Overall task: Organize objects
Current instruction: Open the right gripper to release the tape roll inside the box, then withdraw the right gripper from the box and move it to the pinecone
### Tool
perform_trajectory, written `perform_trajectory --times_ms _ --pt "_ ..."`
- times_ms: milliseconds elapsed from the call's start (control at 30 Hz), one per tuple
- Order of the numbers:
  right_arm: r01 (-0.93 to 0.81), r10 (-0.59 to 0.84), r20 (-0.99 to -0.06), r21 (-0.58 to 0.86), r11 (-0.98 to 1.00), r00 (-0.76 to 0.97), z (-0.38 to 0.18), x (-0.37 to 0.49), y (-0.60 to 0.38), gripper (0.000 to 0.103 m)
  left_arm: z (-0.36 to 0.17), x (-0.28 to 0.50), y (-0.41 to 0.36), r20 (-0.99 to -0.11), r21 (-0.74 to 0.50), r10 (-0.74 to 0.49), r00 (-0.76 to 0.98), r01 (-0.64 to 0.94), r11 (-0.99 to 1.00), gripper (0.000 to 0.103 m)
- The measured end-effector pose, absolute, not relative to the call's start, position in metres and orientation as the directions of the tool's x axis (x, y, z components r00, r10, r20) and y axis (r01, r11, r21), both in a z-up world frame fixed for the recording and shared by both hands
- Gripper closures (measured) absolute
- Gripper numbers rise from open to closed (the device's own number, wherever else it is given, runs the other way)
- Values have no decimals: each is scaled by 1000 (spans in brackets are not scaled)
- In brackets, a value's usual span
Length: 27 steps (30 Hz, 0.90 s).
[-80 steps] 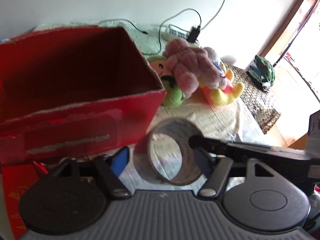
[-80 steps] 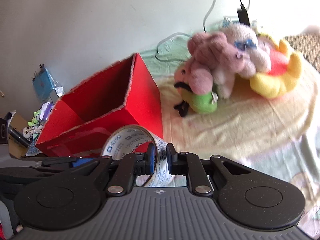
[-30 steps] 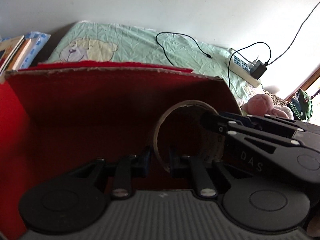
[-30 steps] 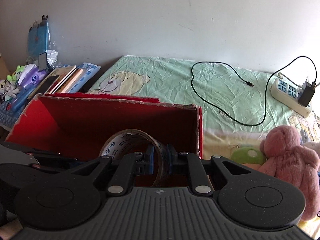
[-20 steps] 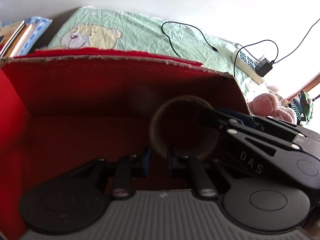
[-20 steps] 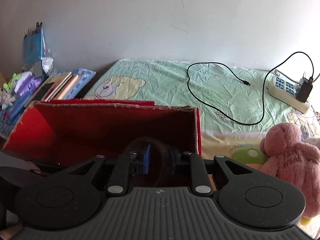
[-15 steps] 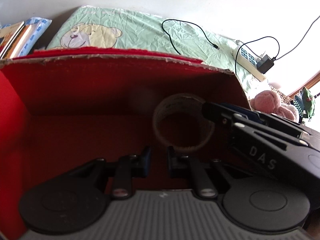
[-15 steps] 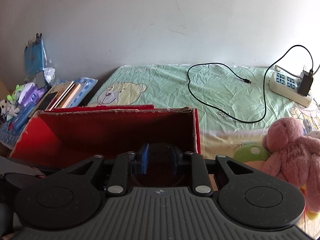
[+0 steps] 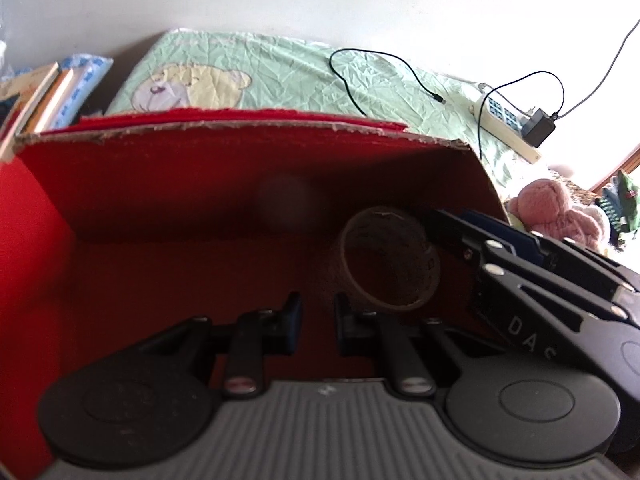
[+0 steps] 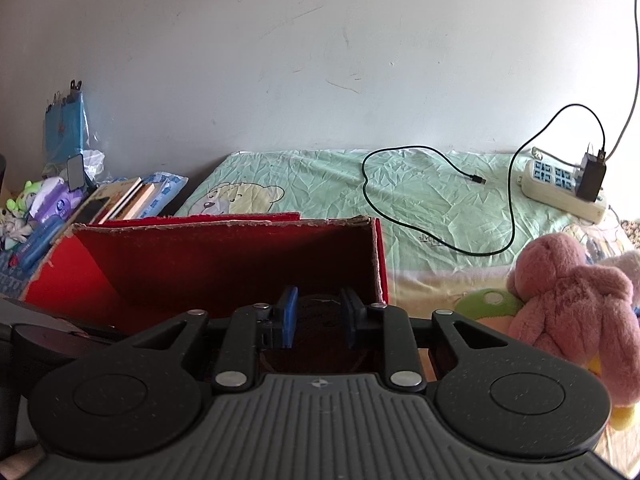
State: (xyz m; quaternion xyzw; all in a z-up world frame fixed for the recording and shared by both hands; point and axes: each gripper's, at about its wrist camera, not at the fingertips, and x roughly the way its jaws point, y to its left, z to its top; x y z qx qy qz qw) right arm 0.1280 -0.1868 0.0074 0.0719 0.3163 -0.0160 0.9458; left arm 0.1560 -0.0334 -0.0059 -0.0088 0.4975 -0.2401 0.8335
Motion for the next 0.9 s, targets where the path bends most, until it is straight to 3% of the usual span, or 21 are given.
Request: perform_trajectory --times_ms 67,200,333,433,500,767,900 --pt "75 26 -605 141 987 796 7 126 -188 79 -3 151 -37 -820 -217 -387 421 396 892 92" --pt "69 33 -606 144 987 795 7 119 -187 79 1 144 -38 -810 -148 -339 479 393 908 71" --pt "77 45 -606 173 982 794 8 113 -188 76 5 138 -33 -800 -90 -288 526 369 925 68" --pt "80 54 -590 199 977 805 11 105 -188 67 10 132 -27 -796 -78 -269 543 349 934 68" --pt "92 42 -565 205 974 824 13 96 -188 53 15 126 -22 -787 -55 -246 565 333 941 67" --pt "78 53 -518 227 971 854 19 77 -188 41 29 100 -16 -763 31 -162 626 287 958 50" --pt "71 67 -511 245 967 857 20 69 -190 40 33 86 -21 -743 94 -112 660 268 959 42"
